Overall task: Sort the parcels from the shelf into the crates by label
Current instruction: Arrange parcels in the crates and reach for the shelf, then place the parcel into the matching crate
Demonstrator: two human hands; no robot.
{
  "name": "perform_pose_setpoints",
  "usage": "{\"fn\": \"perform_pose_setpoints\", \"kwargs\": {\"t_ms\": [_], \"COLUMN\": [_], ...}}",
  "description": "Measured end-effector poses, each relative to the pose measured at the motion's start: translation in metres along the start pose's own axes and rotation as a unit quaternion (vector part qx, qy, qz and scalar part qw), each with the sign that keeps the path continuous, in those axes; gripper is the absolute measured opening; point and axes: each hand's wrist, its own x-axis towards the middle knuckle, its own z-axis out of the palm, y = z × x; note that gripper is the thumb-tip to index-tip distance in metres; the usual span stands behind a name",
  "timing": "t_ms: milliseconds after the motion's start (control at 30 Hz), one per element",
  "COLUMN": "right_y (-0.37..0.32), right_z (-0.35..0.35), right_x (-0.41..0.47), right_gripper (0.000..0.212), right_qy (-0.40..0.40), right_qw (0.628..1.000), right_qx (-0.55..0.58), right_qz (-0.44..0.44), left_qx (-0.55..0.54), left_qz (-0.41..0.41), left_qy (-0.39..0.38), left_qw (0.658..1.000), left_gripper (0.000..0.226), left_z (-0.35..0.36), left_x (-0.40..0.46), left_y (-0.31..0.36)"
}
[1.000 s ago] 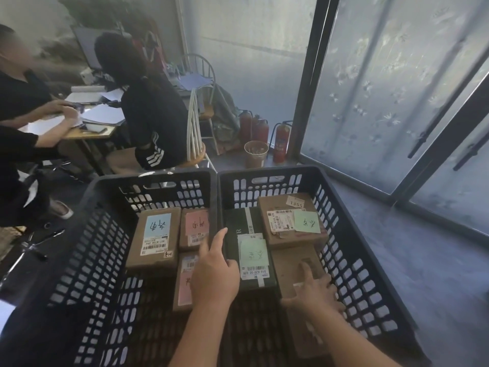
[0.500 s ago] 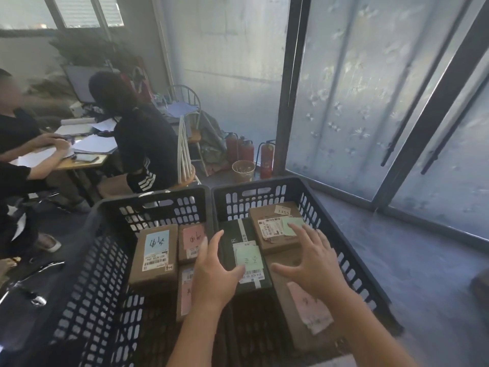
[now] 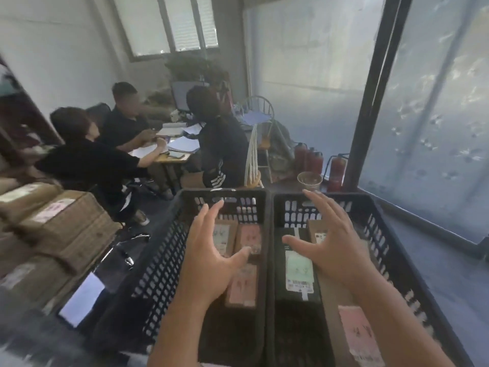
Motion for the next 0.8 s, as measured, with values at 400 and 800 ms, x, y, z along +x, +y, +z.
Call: {"fn": "perform_pose_setpoints", "kwargs": {"t_ms": [400, 800], "right_y": [-0.058, -0.203], "right_z": [0.030, 0.080], "right_x": [0.005, -0.126], "right_gripper": [0.103, 0.102], "right_qy": [-0.186, -0.345], "right_qw": [0.950, 0.828], "right_qx": [-0.043, 0.047], "right_qz": [-0.247, -0.439], "left_qx": [0.176, 0.251], "left_qz": [-0.162, -0.304], "left_qy": [0.180, 0.368], "left_qw": [0.954, 0.842], "left_gripper": [0.093, 0.088], "left_z": [-0.057, -0.152], "left_x": [-0.121, -0.336], "left_y": [0.029, 0.066]}}
